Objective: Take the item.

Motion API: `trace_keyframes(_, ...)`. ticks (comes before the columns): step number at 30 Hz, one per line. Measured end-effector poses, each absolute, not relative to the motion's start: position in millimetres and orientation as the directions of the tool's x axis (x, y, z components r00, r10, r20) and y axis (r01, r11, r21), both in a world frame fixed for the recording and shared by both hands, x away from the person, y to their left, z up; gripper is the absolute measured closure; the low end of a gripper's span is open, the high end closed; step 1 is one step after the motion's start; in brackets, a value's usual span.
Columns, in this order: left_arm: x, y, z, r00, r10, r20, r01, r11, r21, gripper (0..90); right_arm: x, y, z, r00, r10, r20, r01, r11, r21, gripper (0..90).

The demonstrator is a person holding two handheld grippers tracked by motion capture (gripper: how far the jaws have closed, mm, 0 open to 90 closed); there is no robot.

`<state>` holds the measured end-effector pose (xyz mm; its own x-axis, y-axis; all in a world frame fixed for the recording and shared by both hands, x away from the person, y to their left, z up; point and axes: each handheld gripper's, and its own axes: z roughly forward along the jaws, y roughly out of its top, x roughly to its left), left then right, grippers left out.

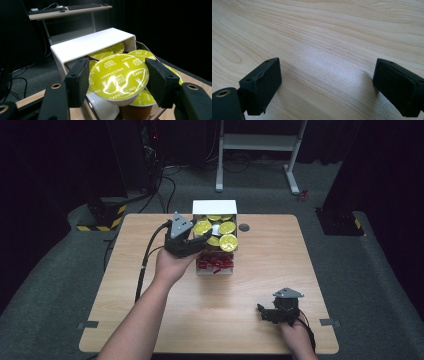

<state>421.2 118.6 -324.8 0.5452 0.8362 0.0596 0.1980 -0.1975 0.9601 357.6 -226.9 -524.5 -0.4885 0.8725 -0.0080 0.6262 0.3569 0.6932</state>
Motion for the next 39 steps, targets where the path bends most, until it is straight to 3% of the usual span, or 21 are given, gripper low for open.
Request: trace_keyframes(39,391.5,173.3,-332.9,0.498,0.865,0.061,0.2,-0.183,0.963,39.1,357.9,-226.8,-524.5,-0.493,0.87,-0.009,0.624,0.36,0.694,8.3)
